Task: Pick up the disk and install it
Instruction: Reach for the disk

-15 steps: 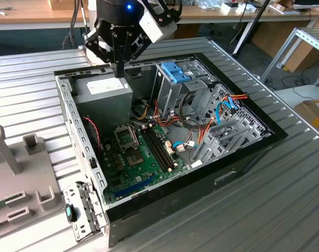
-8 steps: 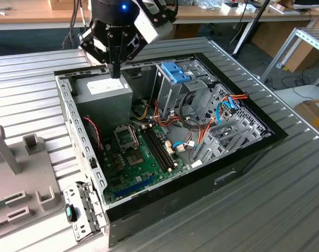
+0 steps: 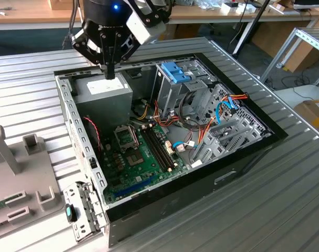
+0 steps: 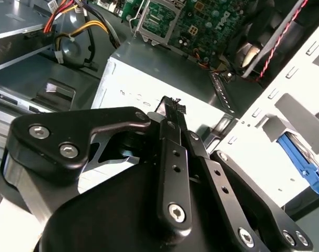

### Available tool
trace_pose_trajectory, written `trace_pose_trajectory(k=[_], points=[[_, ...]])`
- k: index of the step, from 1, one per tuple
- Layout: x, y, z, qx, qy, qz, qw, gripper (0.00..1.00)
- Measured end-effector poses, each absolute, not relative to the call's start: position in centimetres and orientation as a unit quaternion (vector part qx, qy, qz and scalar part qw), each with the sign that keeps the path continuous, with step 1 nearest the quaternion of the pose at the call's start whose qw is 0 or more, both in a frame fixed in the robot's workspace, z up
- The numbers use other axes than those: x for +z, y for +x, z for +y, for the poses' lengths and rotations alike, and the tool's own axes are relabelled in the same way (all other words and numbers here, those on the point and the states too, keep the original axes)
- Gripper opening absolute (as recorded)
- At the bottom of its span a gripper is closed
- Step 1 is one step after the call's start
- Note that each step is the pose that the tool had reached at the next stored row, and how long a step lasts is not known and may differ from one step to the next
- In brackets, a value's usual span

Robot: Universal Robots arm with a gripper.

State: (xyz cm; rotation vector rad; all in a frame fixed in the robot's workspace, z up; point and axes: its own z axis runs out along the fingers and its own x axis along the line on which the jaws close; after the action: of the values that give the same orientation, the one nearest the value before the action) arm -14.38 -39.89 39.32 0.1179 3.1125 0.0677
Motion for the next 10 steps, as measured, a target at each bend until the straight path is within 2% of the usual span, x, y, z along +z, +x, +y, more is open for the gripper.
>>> trace_pose_trajectory(k=[10], points=[[39.3, -16.1, -39.9, 0.022, 0.038, 0.999, 0.013, 0.11]])
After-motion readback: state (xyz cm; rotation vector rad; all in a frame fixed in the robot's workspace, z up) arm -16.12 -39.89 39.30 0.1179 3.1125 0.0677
